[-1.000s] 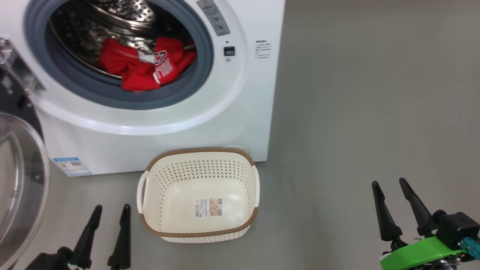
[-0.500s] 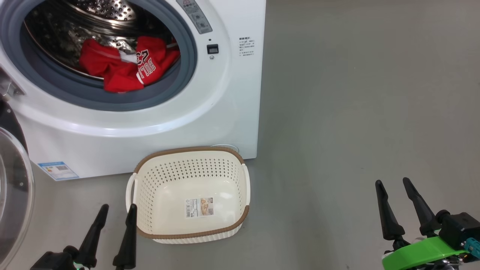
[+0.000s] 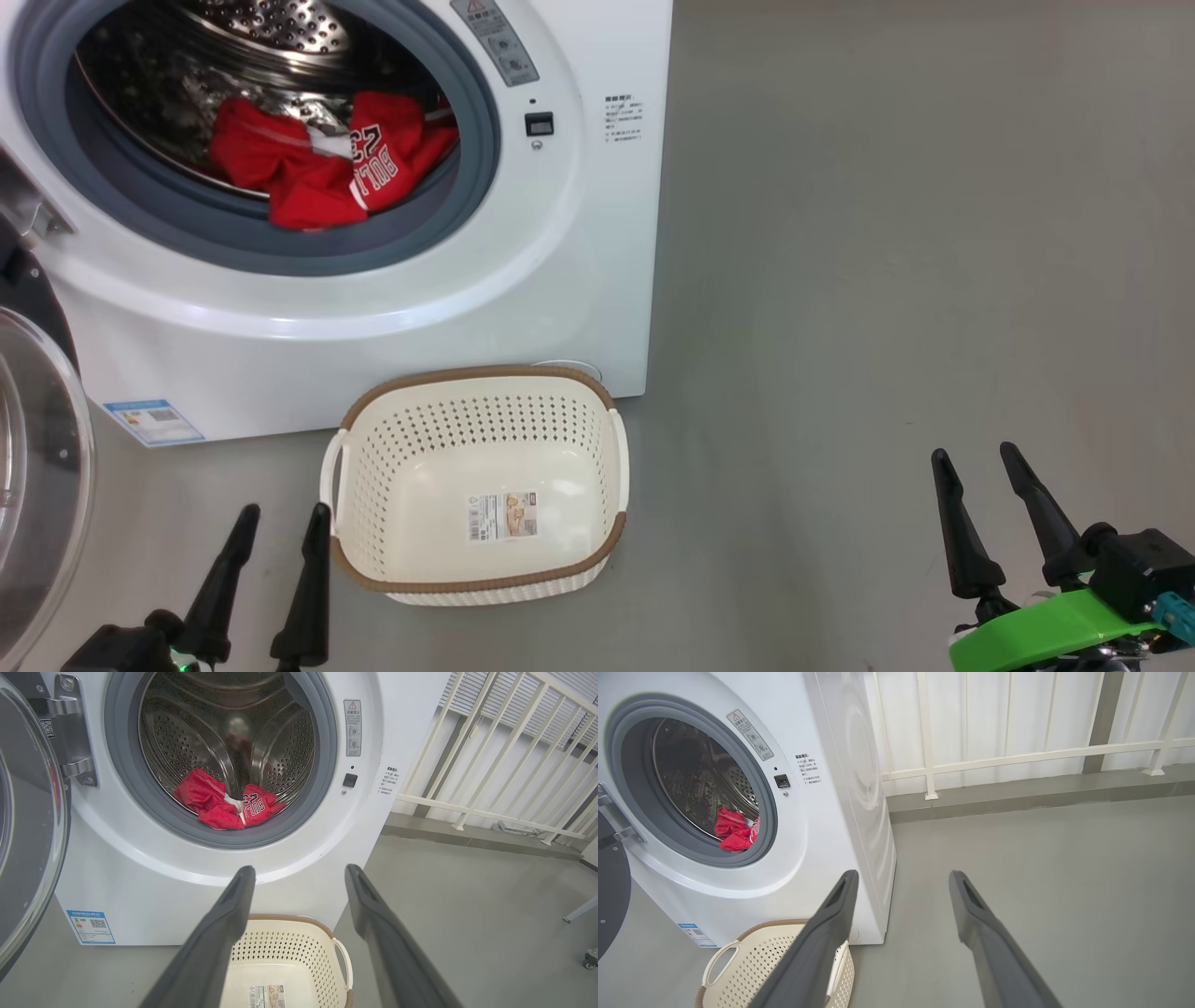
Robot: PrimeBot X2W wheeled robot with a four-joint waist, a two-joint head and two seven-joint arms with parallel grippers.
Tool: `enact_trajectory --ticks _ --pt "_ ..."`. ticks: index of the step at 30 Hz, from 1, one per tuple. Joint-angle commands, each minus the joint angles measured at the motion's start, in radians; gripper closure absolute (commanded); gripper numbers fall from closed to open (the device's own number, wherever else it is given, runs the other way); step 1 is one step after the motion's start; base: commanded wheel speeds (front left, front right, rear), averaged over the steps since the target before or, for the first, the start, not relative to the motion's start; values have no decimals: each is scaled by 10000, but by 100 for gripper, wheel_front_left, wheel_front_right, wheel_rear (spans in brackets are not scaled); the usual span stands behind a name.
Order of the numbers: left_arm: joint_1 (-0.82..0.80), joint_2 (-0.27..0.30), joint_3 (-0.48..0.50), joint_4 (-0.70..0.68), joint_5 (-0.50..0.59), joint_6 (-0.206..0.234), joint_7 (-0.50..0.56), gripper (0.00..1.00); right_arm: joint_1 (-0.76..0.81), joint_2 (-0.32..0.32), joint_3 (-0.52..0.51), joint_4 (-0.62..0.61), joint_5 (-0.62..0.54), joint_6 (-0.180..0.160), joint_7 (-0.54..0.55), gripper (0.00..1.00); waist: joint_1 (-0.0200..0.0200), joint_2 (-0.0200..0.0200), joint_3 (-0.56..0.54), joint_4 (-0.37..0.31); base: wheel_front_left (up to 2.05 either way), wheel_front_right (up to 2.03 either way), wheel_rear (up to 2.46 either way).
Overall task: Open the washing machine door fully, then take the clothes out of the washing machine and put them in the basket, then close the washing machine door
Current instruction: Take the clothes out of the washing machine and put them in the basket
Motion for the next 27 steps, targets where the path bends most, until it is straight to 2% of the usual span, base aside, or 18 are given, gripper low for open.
enact_trajectory --ticks 1,7,17,27 --pt "-361 261 344 -287 -33 15 -51 0 -104 -96 255 -272 -94 4 -92 0 0 0 38 12 23 -28 6" --pt "-468 350 316 -335 -186 15 -51 0 -214 -62 287 -272 -126 4 -92 0 0 0 146 29 71 -76 5" --pt "-601 396 326 -308 -267 15 -51 0 -271 -16 353 -265 -155 4 -92 0 0 0 241 96 139 -144 6" --pt "-647 131 565 -106 271 15 -51 0 -334 -3 354 -294 -114 4 -92 0 0 0 306 129 80 -81 1"
